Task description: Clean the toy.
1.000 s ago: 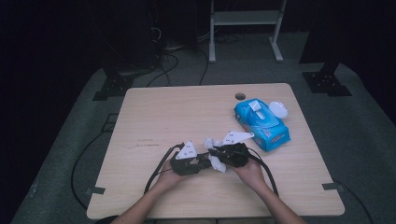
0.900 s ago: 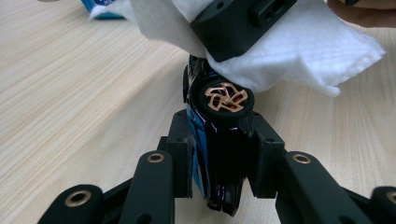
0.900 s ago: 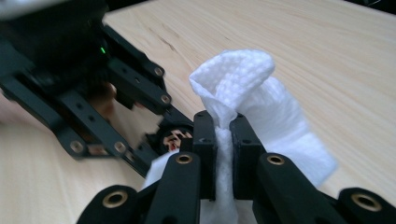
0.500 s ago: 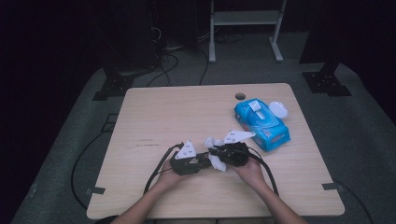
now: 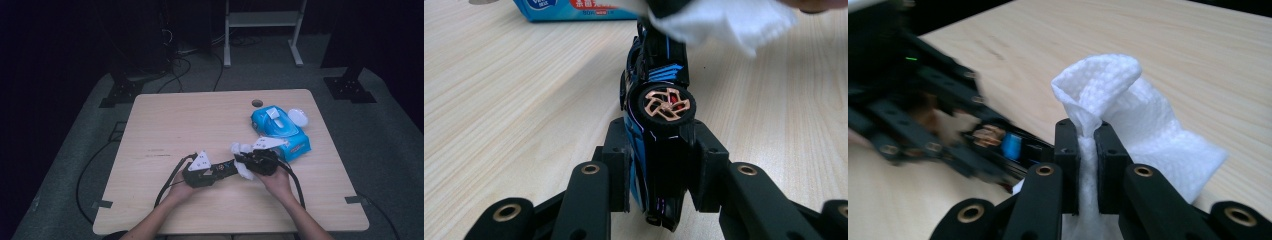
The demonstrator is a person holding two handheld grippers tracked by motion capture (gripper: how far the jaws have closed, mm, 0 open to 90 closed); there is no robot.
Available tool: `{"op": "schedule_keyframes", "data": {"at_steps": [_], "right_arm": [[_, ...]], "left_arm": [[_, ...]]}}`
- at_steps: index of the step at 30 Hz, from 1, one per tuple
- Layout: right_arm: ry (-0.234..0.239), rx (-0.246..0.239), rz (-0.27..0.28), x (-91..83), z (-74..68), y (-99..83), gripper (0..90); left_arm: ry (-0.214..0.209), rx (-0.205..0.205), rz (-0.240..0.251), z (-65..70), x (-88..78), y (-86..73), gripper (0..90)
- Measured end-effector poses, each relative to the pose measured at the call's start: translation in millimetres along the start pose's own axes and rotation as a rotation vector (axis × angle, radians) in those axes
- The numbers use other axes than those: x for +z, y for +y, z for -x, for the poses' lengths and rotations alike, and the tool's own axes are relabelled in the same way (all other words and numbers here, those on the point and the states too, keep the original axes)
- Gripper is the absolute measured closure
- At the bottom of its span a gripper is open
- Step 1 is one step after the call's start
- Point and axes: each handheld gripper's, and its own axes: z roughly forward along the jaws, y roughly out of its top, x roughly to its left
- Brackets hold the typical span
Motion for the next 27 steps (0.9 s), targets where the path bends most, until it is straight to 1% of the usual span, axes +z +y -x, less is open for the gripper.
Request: {"op": "schedule_keyframes", "data": {"at_steps": [1, 2, 3, 4, 5, 6, 8, 10, 11, 12, 14, 16, 17, 19, 20, 21, 23, 24, 25, 27], "right_arm": [[0.022, -0.007, 0.002, 3.6, -3.6, 0.9, 82.4], [0.043, -0.005, -0.001, 6.8, -7.1, 1.7, 82.4], [0.041, -0.023, -0.006, 8.8, -9.7, 2.2, 82.3], [0.032, -0.034, -0.010, 9.0, -11.1, 2.7, 82.3], [0.027, -0.040, -0.010, 8.1, -9.2, 2.9, 82.3], [0.015, -0.032, -0.012, 6.1, -5.9, 2.5, 82.3], [-0.026, -0.023, -0.008, -0.1, 5.0, -0.8, 82.4], [-0.046, 0.017, 0.004, -7.4, 17.3, -4.8, 82.4], [-0.066, 0.032, 0.008, -11.1, 22.1, -6.5, 82.4], [-0.071, 0.039, 0.011, -12.5, 24.3, -6.9, 82.4], [-0.079, 0.046, 0.013, -12.6, 24.5, -6.5, 82.5], [-0.061, 0.044, 0.016, -8.5, 19.4, -3.6, 82.5], [-0.044, 0.033, 0.019, -5.4, 15.3, -1.4, 82.5], [-0.051, 0.003, 0.009, -2.6, 10.7, 1.5, 82.4], [-0.053, -0.006, 0.006, -2.4, 11.3, 2.0, 82.4], [-0.057, -0.001, 0.004, -3.2, 13.7, 1.5, 82.5], [-0.090, 0.000, -0.003, -6.8, 22.1, -2.2, 82.5], [-0.093, 0.020, 0.007, -10.4, 27.5, -4.8, 82.5], [-0.106, 0.046, 0.013, -15.0, 32.9, -7.0, 82.5], [-0.127, 0.048, 0.009, -19.6, 35.3, -7.7, 82.5]], "left_arm": [[0.001, 0.003, 0.000, 0.4, 0.0, 0.2, 66.4], [0.005, 0.015, -0.006, 0.7, -0.3, 0.6, 66.4], [0.006, 0.018, -0.008, 0.8, -0.4, 0.8, 66.4], [0.004, 0.016, -0.007, 0.7, -0.6, 0.9, 66.4], [0.004, 0.017, -0.007, 0.6, -0.8, 0.8, 66.5], [0.003, 0.017, -0.009, 0.5, -1.0, 0.7, 66.5], [0.002, 0.017, -0.005, 0.6, -0.9, 0.6, 66.6], [0.003, 0.021, -0.003, 1.3, -0.6, 0.8, 66.6], [0.002, 0.020, -0.004, 1.3, -0.4, 0.9, 66.6], [0.000, 0.019, -0.004, 1.4, 0.1, 0.9, 66.7], [0.004, 0.025, -0.008, 2.4, 1.0, 1.5, 66.7], [0.005, 0.023, -0.009, 1.8, 1.1, 1.3, 66.6], [0.005, 0.020, -0.011, 1.3, 0.9, 1.2, 66.7], [0.005, 0.013, -0.009, 0.2, 0.1, 0.4, 66.7], [0.004, 0.011, -0.004, 0.0, 0.1, 0.0, 66.8], [0.004, 0.012, -0.005, 0.3, 0.0, 0.0, 66.9], [0.003, 0.022, -0.009, 1.1, 0.1, 0.5, 67.0], [0.002, 0.028, -0.019, 1.8, 0.6, 0.6, 67.7], [0.001, 0.029, -0.018, 2.1, 1.1, 0.2, 69.2], [-0.004, 0.028, -0.018, 2.3, 2.4, 0.1, 70.0]]}}
